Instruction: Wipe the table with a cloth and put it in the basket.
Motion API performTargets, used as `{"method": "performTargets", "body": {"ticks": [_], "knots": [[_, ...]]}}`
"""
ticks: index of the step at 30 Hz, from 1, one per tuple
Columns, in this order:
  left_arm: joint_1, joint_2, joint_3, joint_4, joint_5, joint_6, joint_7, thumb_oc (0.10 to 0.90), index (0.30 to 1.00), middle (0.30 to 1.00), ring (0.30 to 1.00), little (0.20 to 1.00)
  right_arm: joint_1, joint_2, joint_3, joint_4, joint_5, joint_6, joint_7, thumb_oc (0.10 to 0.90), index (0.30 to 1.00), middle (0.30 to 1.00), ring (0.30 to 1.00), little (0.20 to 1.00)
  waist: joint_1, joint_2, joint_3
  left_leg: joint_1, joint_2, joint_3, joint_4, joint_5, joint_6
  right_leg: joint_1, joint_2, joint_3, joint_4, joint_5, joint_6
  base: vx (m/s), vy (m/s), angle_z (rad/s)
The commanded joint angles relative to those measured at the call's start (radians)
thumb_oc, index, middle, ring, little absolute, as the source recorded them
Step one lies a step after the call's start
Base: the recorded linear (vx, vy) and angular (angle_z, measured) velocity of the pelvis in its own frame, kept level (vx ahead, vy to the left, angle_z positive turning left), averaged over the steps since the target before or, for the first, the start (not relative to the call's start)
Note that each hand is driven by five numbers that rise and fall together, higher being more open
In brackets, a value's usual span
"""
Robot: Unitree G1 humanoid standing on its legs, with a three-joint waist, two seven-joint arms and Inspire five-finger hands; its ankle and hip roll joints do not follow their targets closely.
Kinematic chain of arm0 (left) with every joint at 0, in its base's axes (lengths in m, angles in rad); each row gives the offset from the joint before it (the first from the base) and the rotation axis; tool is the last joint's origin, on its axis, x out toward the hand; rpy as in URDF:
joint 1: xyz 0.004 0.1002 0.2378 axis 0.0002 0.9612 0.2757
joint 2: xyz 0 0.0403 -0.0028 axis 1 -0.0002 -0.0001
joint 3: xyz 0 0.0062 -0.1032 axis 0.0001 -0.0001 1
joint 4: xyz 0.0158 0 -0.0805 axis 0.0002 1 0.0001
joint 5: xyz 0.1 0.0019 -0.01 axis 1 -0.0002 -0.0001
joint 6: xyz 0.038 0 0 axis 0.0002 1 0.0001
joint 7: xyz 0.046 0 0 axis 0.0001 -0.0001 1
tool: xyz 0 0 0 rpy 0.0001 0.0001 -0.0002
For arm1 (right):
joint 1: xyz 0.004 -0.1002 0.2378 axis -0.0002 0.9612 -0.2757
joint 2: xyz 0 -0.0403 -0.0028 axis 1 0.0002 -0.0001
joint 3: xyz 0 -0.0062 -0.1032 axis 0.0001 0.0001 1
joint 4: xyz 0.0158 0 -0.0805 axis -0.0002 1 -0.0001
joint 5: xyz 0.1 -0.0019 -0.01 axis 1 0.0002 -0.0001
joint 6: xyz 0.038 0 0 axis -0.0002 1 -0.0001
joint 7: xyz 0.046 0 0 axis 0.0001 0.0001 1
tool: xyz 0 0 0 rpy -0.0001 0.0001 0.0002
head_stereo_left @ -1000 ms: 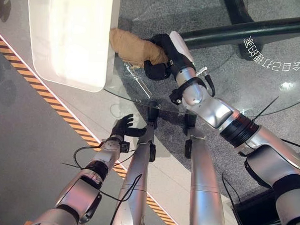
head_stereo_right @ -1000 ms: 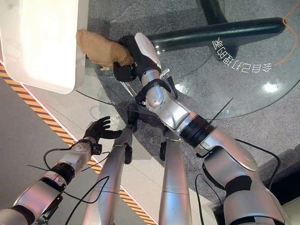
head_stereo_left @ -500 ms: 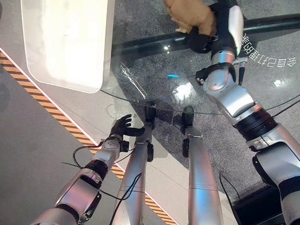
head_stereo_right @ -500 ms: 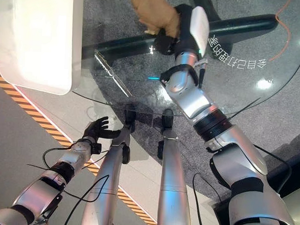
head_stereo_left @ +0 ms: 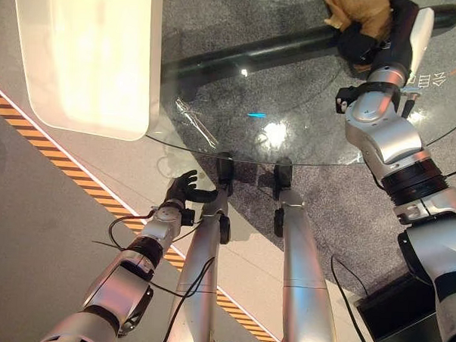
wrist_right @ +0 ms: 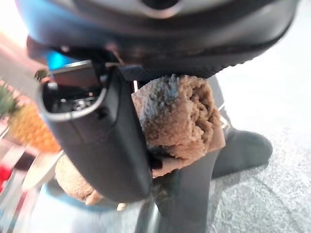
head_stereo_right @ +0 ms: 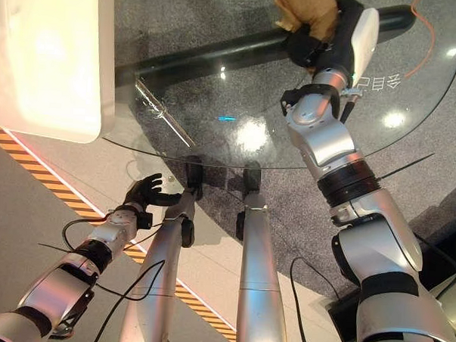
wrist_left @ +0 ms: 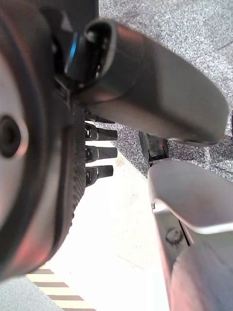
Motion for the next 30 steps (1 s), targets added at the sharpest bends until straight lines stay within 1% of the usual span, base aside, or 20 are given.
{"method": "performTargets", "body": {"ticks": [1,5,7,8,10,13,19,21,24,25,27,30], "knots": [[0.046,0.008,0.037,0.060,-0.032,0.000,0.025,0.800,0.900,0.900,0.900,0.900,0.106,-0.133,-0.098,0.148,0.043,-0.021,-0.158,0.100,0.300,0.300,0.300,0.200,-0.010,0.041,-0.009,0.022,0.005,0.053,0.022,-0.117,-0.003,-0.033,0.044,0.039,-0.055,0.049,0.041,0.00,0.029,-0.11],[0.034,0.005,0.043,0.078,-0.048,-0.007,0.020,0.800,0.900,0.900,0.900,0.900,0.113,-0.131,-0.147,0.153,0.063,-0.084,-0.223,0.100,0.300,0.300,0.300,0.200,-0.017,0.041,-0.009,0.028,0.006,0.058,0.010,-0.117,0.000,-0.026,0.045,0.042,-0.070,0.050,0.044,0.00,0.034,-0.05],[0.032,0.004,0.043,0.082,-0.054,-0.008,0.018,0.800,0.900,0.900,0.900,0.900,0.113,-0.130,-0.154,0.153,0.064,-0.099,-0.231,0.100,0.300,0.300,0.300,0.200,-0.018,0.042,-0.009,0.031,0.006,0.060,0.008,-0.117,0.000,-0.023,0.044,0.043,-0.073,0.050,0.044,0.01,0.036,-0.09],[0.029,0.003,0.043,0.083,-0.058,-0.006,0.018,0.800,0.900,0.900,0.900,0.900,0.113,-0.129,-0.156,0.151,0.059,-0.105,-0.226,0.100,0.300,0.300,0.300,0.200,-0.019,0.043,-0.009,0.032,0.007,0.061,0.009,-0.117,0.000,-0.021,0.043,0.043,-0.073,0.049,0.044,0.01,0.045,-0.10],[0.028,-0.003,0.045,0.085,-0.061,-0.005,0.022,0.800,0.900,0.900,0.900,0.900,0.114,-0.126,-0.155,0.142,0.031,-0.113,-0.182,0.100,0.300,0.300,0.300,0.200,-0.021,0.044,-0.009,0.034,0.006,0.063,0.009,-0.117,0.001,-0.020,0.042,0.043,-0.074,0.049,0.043,0.02,0.042,-0.06],[0.024,-0.002,0.053,0.081,-0.062,0.008,0.018,0.800,0.900,0.900,0.900,0.900,0.099,-0.124,-0.135,0.116,-0.011,-0.097,-0.128,0.100,0.300,0.300,0.300,0.200,-0.020,0.049,-0.009,0.037,0.006,0.065,0.008,-0.115,0.001,-0.018,0.040,0.045,-0.075,0.049,0.042,0.01,0.037,-0.02],[0.015,0.004,0.063,0.076,-0.056,0.024,0.009,0.800,0.900,0.900,0.900,0.900,0.070,-0.119,-0.093,0.054,-0.046,-0.056,-0.060,0.100,0.300,0.300,0.300,0.200,-0.017,0.051,-0.009,0.035,0.007,0.068,0.008,-0.112,0.001,-0.020,0.035,0.042,-0.072,0.045,0.039,0.00,0.000,0.00],[0.017,0.002,0.068,0.068,-0.051,0.029,0.009,0.800,0.900,0.900,0.900,0.900,0.064,-0.105,-0.074,0.018,-0.063,-0.036,-0.016,0.100,0.300,0.300,0.300,0.200,-0.015,0.053,-0.009,0.031,0.005,0.066,0.011,-0.115,0.001,-0.024,0.032,0.041,-0.068,0.042,0.039,0.00,0.000,0.00],[0.021,-0.005,0.070,0.057,-0.045,0.033,0.013,0.800,0.900,0.900,0.900,0.900,0.061,-0.090,-0.045,-0.020,-0.103,-0.010,0.086,0.100,0.300,0.300,0.300,0.200,-0.013,0.056,-0.009,0.029,0.004,0.066,0.015,-0.114,-0.001,-0.025,0.030,0.040,-0.068,0.041,0.038,0.00,0.000,0.00],[0.022,-0.005,0.070,0.055,-0.044,0.033,0.014,0.800,0.900,0.900,0.900,0.900,0.061,-0.089,-0.042,-0.026,-0.108,-0.007,0.097,0.100,0.300,0.300,0.300,0.200,-0.013,0.056,-0.009,0.029,0.003,0.066,0.015,-0.113,-0.001,-0.025,0.030,0.040,-0.069,0.041,0.038,0.00,0.000,0.00],[0.029,-0.010,0.071,0.037,-0.042,0.035,0.018,0.800,0.900,0.900,0.900,0.900,0.061,-0.076,-0.005,-0.074,-0.153,0.017,0.192,0.100,0.300,0.300,0.300,0.200,-0.012,0.062,-0.009,0.027,0.003,0.068,0.018,-0.113,-0.003,-0.026,0.027,0.041,-0.072,0.040,0.036,0.00,0.000,0.00],[0.040,-0.014,0.072,0.016,-0.036,0.038,0.023,0.800,0.900,0.900,0.900,0.900,0.069,-0.065,0.031,-0.132,-0.191,0.050,0.278,0.100,0.300,0.300,0.300,0.200,-0.011,0.066,-0.009,0.023,0.001,0.069,0.023,-0.113,-0.005,-0.029,0.026,0.042,-0.073,0.039,0.034,0.00,0.002,-0.02]]}}
